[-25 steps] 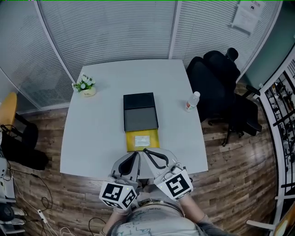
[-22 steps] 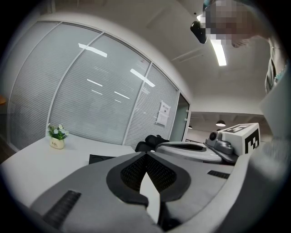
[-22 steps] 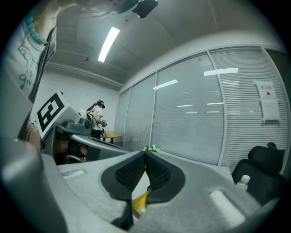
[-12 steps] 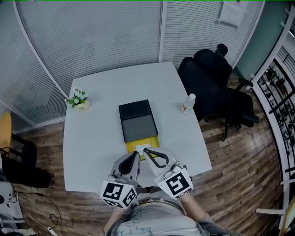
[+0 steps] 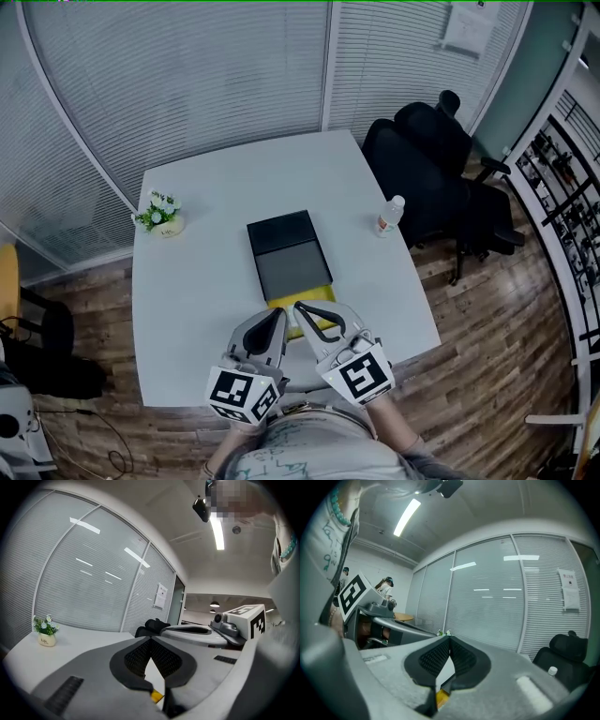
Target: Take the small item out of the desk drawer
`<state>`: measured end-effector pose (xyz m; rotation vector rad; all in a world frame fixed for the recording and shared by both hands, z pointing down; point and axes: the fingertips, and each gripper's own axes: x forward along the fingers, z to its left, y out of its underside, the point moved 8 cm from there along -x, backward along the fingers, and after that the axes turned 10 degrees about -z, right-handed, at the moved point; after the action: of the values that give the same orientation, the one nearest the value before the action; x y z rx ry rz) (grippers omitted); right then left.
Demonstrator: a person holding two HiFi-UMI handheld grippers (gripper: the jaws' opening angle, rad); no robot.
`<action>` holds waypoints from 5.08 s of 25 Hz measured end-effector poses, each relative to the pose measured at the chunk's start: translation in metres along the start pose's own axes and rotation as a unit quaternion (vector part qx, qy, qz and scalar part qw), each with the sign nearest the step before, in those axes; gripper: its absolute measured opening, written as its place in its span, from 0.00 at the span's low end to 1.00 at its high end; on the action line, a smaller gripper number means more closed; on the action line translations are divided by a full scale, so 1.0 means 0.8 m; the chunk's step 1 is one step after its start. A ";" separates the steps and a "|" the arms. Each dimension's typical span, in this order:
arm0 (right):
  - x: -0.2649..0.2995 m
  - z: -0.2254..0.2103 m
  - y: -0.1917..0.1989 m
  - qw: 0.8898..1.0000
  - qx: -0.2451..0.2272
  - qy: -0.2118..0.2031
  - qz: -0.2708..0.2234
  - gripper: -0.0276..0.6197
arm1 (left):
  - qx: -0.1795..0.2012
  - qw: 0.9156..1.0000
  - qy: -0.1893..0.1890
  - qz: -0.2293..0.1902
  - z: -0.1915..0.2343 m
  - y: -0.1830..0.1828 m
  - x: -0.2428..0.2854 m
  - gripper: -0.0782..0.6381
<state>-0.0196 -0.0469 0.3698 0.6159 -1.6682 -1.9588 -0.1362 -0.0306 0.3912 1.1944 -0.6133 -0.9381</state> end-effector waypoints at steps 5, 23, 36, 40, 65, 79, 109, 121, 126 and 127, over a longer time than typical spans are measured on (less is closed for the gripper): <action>0.021 0.002 0.014 1.000 0.000 0.022 0.006 0.05 | -0.006 1.000 0.015 0.002 0.032 0.001 0.002 0.11; 0.023 -0.059 0.007 1.000 -0.008 -0.025 0.009 0.05 | -0.003 1.000 -0.021 -0.010 0.020 -0.007 0.047 0.11; 0.016 -0.084 0.017 0.997 0.005 -0.071 0.004 0.05 | 0.008 0.998 -0.054 -0.015 -0.003 0.002 0.066 0.11; 0.019 -0.085 0.016 0.997 0.002 -0.079 0.002 0.05 | 0.008 0.998 -0.062 -0.016 0.000 0.001 0.065 0.10; 0.044 -0.066 0.091 0.987 -0.050 -0.120 0.098 0.05 | -0.009 0.997 -0.075 0.011 0.027 0.010 0.034 0.11; 0.064 -0.040 0.196 0.939 -0.126 -0.213 0.237 0.05 | -0.019 0.993 -0.118 0.016 0.050 0.018 -0.005 0.11; 0.080 -0.016 0.327 0.856 -0.137 -0.290 0.407 0.05 | -0.060 0.985 -0.161 0.028 0.100 0.039 -0.047 0.10; 0.082 -0.008 0.362 0.822 -0.119 -0.333 0.447 0.19 | -0.063 0.985 -0.159 0.035 0.097 0.045 -0.048 0.11; 0.088 -0.006 0.380 0.807 -0.120 -0.345 0.464 0.20 | -0.062 0.984 -0.164 0.037 0.098 0.044 -0.051 0.10; 0.089 -0.007 0.380 0.811 -0.113 -0.340 0.463 0.19 | -0.062 0.984 -0.164 0.037 0.097 0.045 -0.051 0.11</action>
<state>-0.0482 -0.1361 0.6677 -0.9628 -1.5607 -1.5921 -0.2103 -0.0311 0.4505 0.9064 -0.8427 -1.1038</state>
